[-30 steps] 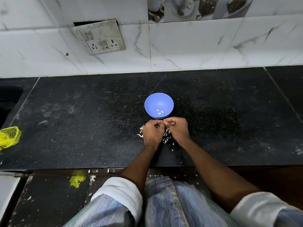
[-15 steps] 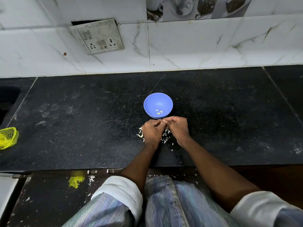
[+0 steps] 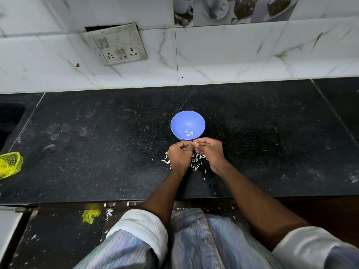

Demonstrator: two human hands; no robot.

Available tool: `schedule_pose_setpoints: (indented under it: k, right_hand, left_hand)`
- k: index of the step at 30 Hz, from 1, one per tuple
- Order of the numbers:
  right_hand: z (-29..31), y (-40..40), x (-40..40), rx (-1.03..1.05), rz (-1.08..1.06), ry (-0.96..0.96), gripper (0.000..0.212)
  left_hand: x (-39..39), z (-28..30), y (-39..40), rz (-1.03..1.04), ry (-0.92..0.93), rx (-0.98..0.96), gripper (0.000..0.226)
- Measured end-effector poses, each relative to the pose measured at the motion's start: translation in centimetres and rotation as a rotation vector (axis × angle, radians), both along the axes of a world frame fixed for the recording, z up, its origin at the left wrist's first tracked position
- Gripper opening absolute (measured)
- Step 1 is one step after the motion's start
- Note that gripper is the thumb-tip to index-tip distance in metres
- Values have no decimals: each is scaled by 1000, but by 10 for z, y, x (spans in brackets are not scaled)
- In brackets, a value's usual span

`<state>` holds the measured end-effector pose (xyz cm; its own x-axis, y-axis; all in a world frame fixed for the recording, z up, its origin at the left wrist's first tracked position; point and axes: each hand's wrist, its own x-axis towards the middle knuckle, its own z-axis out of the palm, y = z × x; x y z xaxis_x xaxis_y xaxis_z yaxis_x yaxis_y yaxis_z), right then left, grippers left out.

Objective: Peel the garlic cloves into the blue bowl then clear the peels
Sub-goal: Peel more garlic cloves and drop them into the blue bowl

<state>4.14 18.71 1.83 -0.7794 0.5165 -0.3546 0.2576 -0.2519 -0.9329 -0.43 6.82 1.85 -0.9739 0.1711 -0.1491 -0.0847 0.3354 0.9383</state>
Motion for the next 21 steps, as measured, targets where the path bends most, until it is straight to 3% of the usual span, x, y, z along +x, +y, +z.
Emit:
schedule_pose_setpoints:
  k: [11, 18, 21]
  right_hand:
    - [0, 0, -1, -111, -78, 8, 11]
    - [-4, -2, 4, -24, -4, -49, 19]
    - [-4, -3, 4, 24, 7, -42, 15]
  left_hand:
    - [5, 1, -1, -61, 17, -144, 13]
    - [5, 6, -9, -99, 108, -219, 20]
    - [6, 7, -8, -99, 117, -188, 11]
